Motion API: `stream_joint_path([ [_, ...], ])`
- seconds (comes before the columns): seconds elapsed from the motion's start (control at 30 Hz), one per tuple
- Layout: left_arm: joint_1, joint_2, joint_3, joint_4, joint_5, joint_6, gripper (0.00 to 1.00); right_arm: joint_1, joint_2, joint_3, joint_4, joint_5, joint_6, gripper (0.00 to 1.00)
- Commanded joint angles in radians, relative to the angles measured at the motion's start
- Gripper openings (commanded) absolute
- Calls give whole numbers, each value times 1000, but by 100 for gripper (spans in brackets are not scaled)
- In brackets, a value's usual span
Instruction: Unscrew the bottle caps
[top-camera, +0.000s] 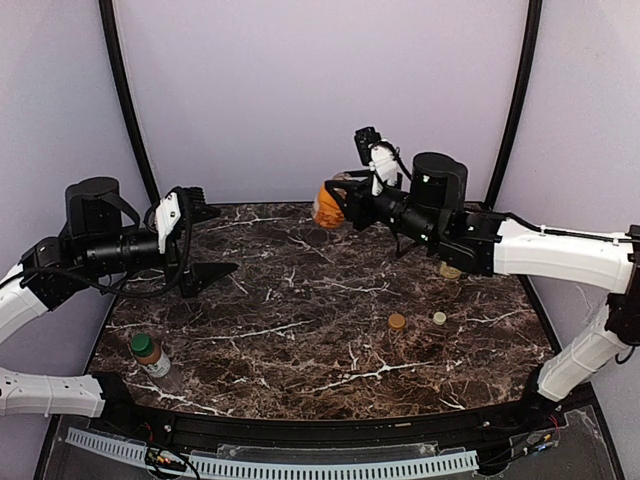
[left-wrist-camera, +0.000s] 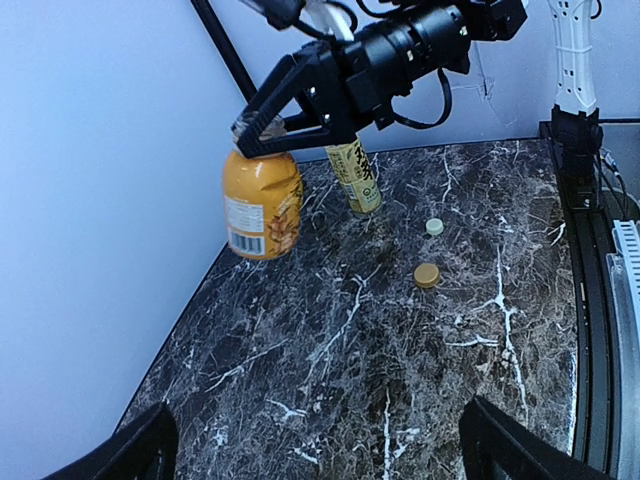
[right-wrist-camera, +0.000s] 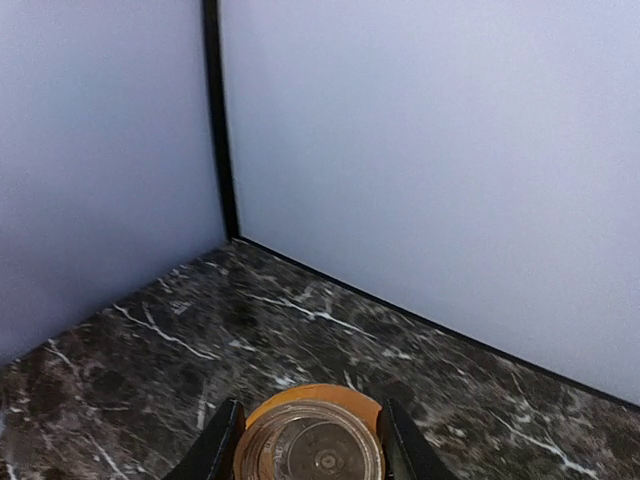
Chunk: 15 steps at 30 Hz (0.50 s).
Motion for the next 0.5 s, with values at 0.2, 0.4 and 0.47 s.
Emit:
stream_joint_path([
  [0.2,70,-64,-55,0,-19,-21,100,-273,-9,-285,-39,136,45,0],
  [0.4,101,-80,-73,-4,-2,-41,100,-335,101,-326,27,138,17,0],
  [0.47,104,-76,-68,-9,-1,-39,100,-351,136,-335,49,133,25,0],
])
